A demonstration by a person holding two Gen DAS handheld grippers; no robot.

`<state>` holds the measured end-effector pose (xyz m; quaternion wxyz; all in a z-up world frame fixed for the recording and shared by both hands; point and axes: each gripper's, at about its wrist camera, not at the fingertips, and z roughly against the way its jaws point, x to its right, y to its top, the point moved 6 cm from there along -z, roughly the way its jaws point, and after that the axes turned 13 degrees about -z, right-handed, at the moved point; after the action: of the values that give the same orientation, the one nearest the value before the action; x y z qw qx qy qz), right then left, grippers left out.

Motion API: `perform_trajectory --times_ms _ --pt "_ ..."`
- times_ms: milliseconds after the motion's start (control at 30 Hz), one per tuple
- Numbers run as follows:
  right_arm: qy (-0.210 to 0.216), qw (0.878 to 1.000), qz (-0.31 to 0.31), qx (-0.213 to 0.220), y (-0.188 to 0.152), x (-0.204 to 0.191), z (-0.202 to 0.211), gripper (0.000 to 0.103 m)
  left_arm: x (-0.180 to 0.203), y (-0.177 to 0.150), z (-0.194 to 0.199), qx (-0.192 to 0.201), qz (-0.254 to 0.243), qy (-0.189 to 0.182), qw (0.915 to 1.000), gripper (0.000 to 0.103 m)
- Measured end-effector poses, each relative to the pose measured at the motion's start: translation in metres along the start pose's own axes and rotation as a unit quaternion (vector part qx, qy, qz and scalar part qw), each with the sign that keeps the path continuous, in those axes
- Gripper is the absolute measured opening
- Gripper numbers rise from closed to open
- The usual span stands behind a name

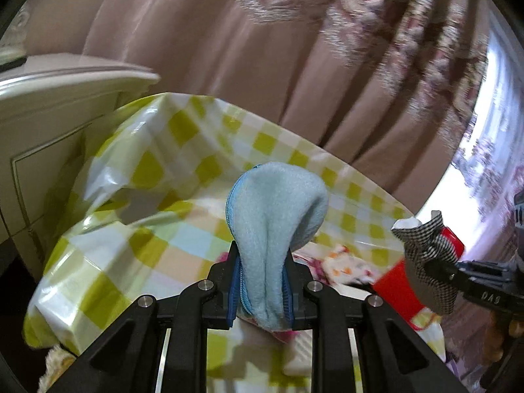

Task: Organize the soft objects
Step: 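Carry the blue sock and houndstooth cloth over the box and open both grippers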

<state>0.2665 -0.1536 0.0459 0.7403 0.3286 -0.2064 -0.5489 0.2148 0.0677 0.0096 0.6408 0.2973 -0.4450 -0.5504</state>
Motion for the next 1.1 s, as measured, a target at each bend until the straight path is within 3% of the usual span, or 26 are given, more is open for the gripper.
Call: perform_trajectory --times_ms 433,733,1100 --pt "-0.033 0.997 -0.072 -0.008 -0.095 0.083 0.059 0.019 0.123 -0.032 0.031 -0.027 -0.054 -0.101 0.9930 0.022" --pt "-0.064 0.988 -0.141 -0.012 -0.156 0.149 0.097 0.019 0.217 -0.070 0.048 -0.072 -0.108 -0.179 0.9752 0.022" --pt "-0.107 0.972 -0.210 -0.002 -0.219 0.213 0.140 0.020 0.294 -0.112 0.069 -0.128 -0.151 -0.249 0.9480 0.022"
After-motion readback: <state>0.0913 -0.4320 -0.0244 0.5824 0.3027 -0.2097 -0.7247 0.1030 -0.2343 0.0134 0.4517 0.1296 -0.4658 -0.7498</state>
